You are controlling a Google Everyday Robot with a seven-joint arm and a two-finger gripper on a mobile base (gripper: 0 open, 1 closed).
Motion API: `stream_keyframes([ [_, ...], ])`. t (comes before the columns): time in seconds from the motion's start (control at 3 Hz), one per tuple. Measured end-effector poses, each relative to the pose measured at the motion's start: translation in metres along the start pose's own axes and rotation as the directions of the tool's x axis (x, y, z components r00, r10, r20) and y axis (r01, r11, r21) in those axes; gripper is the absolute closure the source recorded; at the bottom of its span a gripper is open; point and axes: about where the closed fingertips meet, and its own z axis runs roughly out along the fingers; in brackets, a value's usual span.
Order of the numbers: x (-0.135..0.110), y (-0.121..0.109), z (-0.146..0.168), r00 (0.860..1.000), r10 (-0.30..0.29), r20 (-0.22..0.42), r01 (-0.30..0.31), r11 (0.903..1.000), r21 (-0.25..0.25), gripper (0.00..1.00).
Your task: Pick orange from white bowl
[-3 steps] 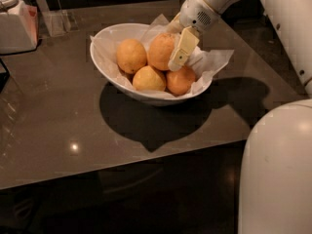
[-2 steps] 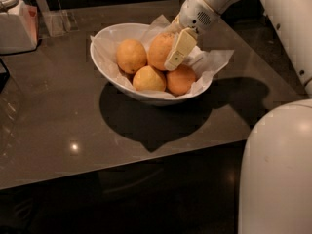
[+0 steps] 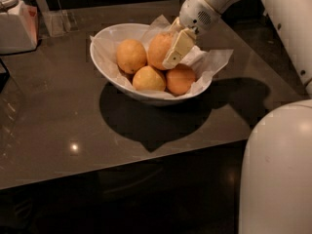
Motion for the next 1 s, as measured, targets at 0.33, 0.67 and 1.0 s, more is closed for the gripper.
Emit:
stream_keyframes([
  [0.33, 0.0, 0.0, 0.0, 1.0, 0.0, 0.0, 0.0, 1.0, 0.0, 0.89],
  [0.67, 0.0, 0.0, 0.0, 1.0, 0.0, 0.0, 0.0, 1.0, 0.0, 1.0],
  [1.0, -0.004, 0.008, -0.012, 0.999, -0.029, 0.04, 0.027, 0.9987, 0.044, 1.0],
])
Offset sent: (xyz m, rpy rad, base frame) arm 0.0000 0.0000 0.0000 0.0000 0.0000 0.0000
